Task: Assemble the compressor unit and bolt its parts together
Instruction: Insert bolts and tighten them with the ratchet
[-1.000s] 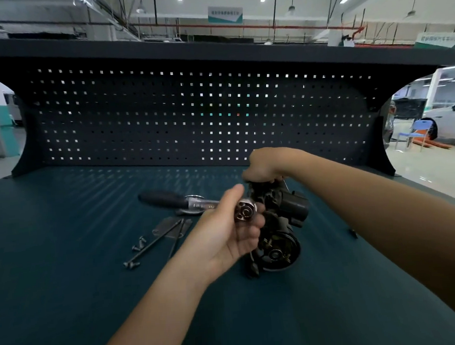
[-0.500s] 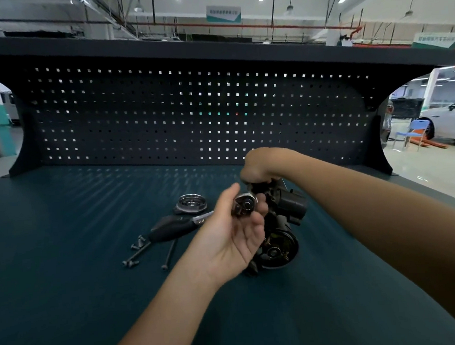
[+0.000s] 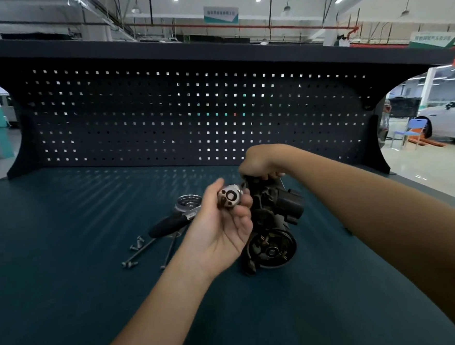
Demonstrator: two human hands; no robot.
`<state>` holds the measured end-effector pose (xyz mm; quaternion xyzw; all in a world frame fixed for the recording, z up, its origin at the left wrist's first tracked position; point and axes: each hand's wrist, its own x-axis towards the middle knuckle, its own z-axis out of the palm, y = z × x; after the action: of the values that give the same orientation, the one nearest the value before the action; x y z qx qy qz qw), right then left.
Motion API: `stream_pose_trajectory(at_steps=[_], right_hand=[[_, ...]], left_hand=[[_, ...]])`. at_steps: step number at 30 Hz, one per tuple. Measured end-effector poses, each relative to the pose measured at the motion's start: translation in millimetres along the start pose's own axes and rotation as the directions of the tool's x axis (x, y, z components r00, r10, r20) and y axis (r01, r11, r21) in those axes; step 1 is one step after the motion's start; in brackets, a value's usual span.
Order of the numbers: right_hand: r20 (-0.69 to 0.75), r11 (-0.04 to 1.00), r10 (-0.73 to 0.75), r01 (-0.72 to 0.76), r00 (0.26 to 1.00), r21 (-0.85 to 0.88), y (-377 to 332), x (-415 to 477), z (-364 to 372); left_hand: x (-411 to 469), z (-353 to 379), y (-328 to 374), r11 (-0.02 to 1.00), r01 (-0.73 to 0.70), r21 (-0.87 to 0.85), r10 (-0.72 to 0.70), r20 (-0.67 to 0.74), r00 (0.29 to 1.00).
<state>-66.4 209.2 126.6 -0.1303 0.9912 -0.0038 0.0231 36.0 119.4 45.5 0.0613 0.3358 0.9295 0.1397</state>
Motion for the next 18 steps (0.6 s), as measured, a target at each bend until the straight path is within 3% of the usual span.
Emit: stream_pose_trajectory(at_steps=[1,2,4,6,8,9,10,11,12,13,14,16,18], right_hand=[[-0.017,1.000,-0.002,0.002,1.000,-0.004,-1.2,1.3,0.8],[-0.033,1.000,0.000,-0.001,0.999,-0.019,-1.9,2.3,1.8],[-0.062,0.997,0.016,-0.020,0.998,-0.071,-1.2,2.8,4.1],[-0.097,0.990,0.027,-0.040,0.995,-0.138,0.2,0.3,5.2],[-0.116,0.979,0.028,-0.051,0.993,-0.199,-0.5,-2.2,6.2],[-0.118,0.974,0.027,-0.052,0.993,-0.221,-1.2,-2.5,6.6],[-0.119,0.971,0.023,-0.051,0.993,-0.235,-1.8,-2.7,6.3],[-0.115,0.971,0.021,-0.048,0.993,-0.236,-2.2,-2.2,5.8],[-0.106,0.975,0.021,-0.044,0.994,-0.217,-2.3,-2.1,4.9],[-0.089,0.984,0.024,-0.039,0.996,-0.173,-2.4,-1.4,4.3],[-0.068,0.994,0.028,-0.035,0.997,-0.106,-2.6,-0.9,3.9],[-0.041,0.999,0.036,-0.035,0.999,0.011,-4.1,0.2,3.6],[-0.049,0.998,0.043,-0.040,0.998,0.050,-4.1,1.1,4.2]], left_hand=[[0.2,-0.9,1.1,0.999,0.016,-0.050,-0.016,0.002,1.000],[0.9,-1.1,2.2,1.000,0.025,0.012,-0.025,-0.017,1.000],[2.1,0.6,2.7,0.916,-0.009,0.401,0.050,-0.093,0.994],[4.0,2.2,2.6,0.582,-0.080,0.809,0.225,-0.066,0.972],[6.9,2.9,1.0,0.221,-0.133,0.966,0.319,0.057,0.946],[8.1,2.5,-0.6,0.150,-0.147,0.978,0.331,0.091,0.939],[8.8,2.2,-2.5,0.183,-0.163,0.969,0.333,0.094,0.938],[9.0,2.1,-3.8,0.324,-0.173,0.930,0.325,0.062,0.944],[8.2,2.2,-3.6,0.533,-0.163,0.830,0.285,0.005,0.959],[6.5,2.8,-1.8,0.753,-0.129,0.645,0.204,-0.042,0.978],[4.7,3.0,0.7,0.911,-0.071,0.406,0.101,-0.051,0.994],[1.9,1.1,4.8,0.999,0.026,0.021,-0.026,-0.001,1.000],[2.0,0.5,7.0,0.998,0.050,0.033,-0.050,-0.004,0.999]])
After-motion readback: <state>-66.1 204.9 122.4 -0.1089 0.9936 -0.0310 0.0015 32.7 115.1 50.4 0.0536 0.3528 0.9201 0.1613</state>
